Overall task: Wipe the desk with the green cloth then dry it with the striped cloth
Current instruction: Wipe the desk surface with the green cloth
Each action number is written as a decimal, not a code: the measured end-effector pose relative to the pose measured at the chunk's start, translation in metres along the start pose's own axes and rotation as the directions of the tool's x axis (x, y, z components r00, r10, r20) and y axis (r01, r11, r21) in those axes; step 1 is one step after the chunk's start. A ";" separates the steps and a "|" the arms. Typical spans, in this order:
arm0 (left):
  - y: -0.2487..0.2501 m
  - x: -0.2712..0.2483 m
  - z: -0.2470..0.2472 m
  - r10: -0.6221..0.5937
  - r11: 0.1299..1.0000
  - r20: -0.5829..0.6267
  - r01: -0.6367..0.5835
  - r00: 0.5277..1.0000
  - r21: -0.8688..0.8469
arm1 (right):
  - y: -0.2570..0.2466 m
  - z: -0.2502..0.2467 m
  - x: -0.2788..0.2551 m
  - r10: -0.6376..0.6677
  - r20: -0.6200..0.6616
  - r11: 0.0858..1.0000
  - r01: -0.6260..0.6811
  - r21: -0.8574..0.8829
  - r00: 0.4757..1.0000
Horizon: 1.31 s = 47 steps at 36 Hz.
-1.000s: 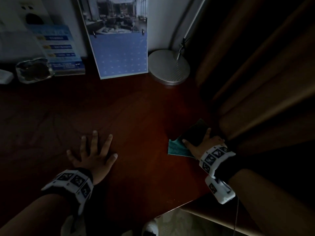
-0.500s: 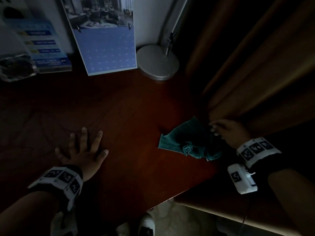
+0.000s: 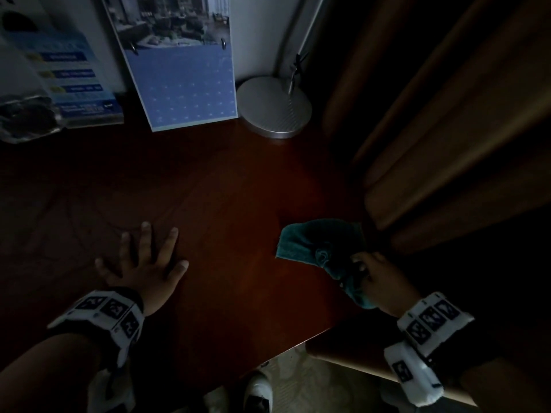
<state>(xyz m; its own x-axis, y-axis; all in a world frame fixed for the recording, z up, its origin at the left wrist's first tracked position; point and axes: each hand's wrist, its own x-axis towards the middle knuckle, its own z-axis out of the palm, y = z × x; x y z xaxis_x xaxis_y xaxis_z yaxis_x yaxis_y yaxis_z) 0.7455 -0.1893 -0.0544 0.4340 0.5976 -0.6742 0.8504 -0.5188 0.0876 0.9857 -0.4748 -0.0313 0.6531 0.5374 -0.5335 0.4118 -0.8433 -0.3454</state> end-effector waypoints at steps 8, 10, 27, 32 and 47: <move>0.000 0.000 0.000 0.002 1.000 -0.014 -0.002 1.000 -0.008 | -0.013 0.002 -0.007 -0.160 0.004 0.981 0.158 0.113 0.987; -0.001 0.000 0.001 0.007 1.000 -0.022 -0.007 1.000 0.001 | -0.015 0.001 -0.005 -0.213 -0.040 0.977 0.212 -0.019 0.976; -0.003 0.004 0.005 0.007 1.000 -0.034 -0.007 0.999 -0.006 | -0.037 0.065 0.012 -0.375 0.003 0.863 0.350 -0.365 0.927; -0.003 0.004 0.006 0.007 1.000 -0.038 -0.007 0.999 -0.002 | -0.066 0.081 0.011 -0.273 -0.070 0.917 0.237 -0.322 0.959; -0.003 0.006 0.007 0.013 1.000 -0.042 -0.013 0.999 -0.001 | -0.039 0.012 0.033 -0.333 0.156 0.877 0.366 -0.312 0.930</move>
<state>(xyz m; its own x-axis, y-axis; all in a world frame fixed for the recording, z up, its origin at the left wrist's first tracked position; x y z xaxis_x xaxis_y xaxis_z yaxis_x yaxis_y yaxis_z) 0.7430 -0.1884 -0.0642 0.4569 0.6158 -0.6419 0.8452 -0.5255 0.0973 0.9836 -0.4239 -0.0452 0.3712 0.7812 -0.5019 0.7982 -0.5446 -0.2574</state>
